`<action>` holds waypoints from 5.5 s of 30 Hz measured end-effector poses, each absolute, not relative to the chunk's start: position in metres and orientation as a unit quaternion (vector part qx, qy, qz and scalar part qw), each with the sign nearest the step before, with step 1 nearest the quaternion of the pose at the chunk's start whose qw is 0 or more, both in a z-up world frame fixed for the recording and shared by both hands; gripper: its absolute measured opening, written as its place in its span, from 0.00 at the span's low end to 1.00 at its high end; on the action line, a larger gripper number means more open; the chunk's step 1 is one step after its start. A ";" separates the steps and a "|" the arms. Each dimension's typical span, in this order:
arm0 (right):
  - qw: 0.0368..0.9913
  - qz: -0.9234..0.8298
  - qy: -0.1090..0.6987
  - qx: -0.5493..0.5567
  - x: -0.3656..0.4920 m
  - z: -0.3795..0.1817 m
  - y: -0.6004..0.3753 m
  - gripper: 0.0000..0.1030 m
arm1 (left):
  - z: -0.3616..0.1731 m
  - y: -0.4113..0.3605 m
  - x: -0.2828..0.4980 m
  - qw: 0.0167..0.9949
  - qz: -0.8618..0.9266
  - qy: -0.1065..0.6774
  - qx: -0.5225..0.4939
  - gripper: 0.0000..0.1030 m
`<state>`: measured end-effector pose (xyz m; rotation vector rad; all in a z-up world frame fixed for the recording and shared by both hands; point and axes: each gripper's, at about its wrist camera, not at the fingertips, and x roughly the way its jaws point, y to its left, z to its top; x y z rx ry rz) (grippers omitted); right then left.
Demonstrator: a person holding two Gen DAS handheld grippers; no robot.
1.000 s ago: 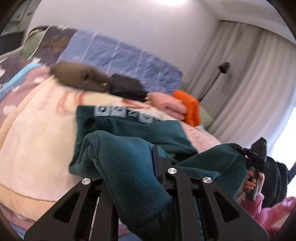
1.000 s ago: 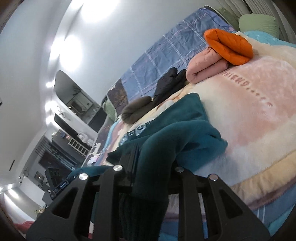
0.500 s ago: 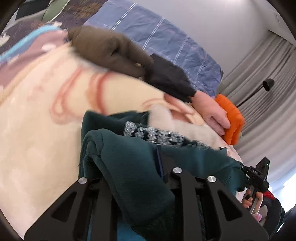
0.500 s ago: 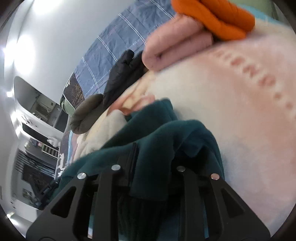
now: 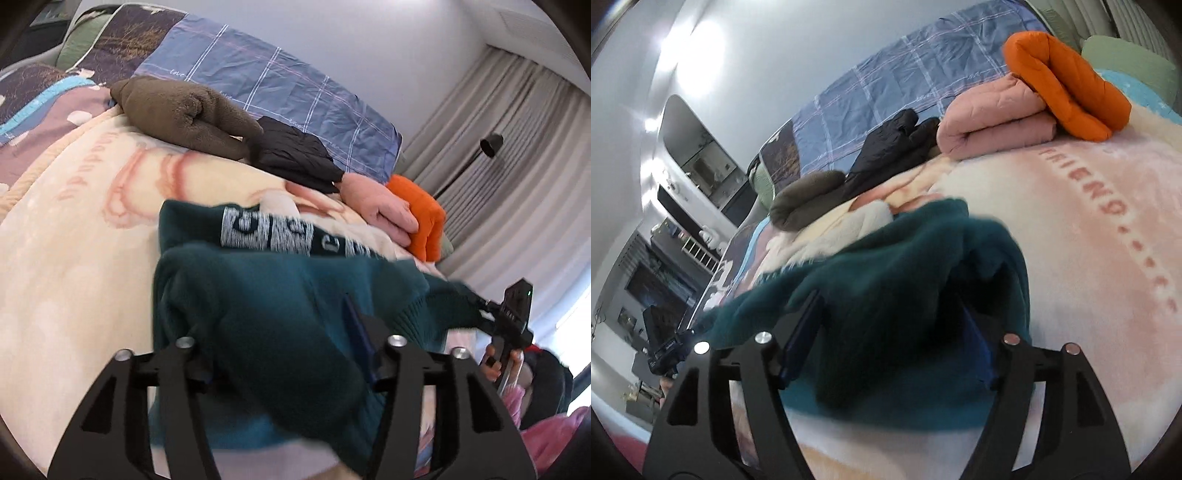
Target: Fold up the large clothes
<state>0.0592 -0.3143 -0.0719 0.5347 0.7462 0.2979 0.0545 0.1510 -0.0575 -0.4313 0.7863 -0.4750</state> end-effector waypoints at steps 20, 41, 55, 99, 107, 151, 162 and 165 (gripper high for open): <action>0.896 0.171 0.300 0.278 0.110 -0.025 -0.309 0.09 | -0.006 0.156 0.070 0.890 -0.253 0.302 -0.230 0.22; 0.880 0.054 0.416 0.224 0.191 -0.100 -0.328 0.73 | 0.011 0.181 0.130 0.927 -0.159 0.284 -0.188 0.80; 0.898 0.067 0.380 0.211 0.179 -0.080 -0.321 0.24 | -0.067 0.171 0.173 0.890 -0.154 0.374 -0.211 0.12; 0.933 0.032 0.355 0.052 0.097 -0.121 -0.180 0.79 | -0.111 0.104 0.086 0.937 -0.084 0.339 0.001 0.63; 0.956 0.045 0.265 0.116 0.049 -0.064 -0.183 0.61 | -0.069 0.084 0.051 0.957 -0.105 0.269 0.019 0.62; 0.916 0.075 0.394 0.011 0.150 -0.081 -0.083 0.66 | -0.116 0.063 0.060 0.938 -0.077 0.331 0.063 0.65; 0.898 0.059 0.435 -0.034 0.175 -0.115 -0.073 0.69 | -0.116 0.064 0.060 0.938 -0.087 0.332 0.056 0.67; 0.894 0.047 0.444 -0.034 0.179 -0.102 -0.072 0.69 | -0.116 0.066 0.060 0.938 -0.087 0.331 0.055 0.67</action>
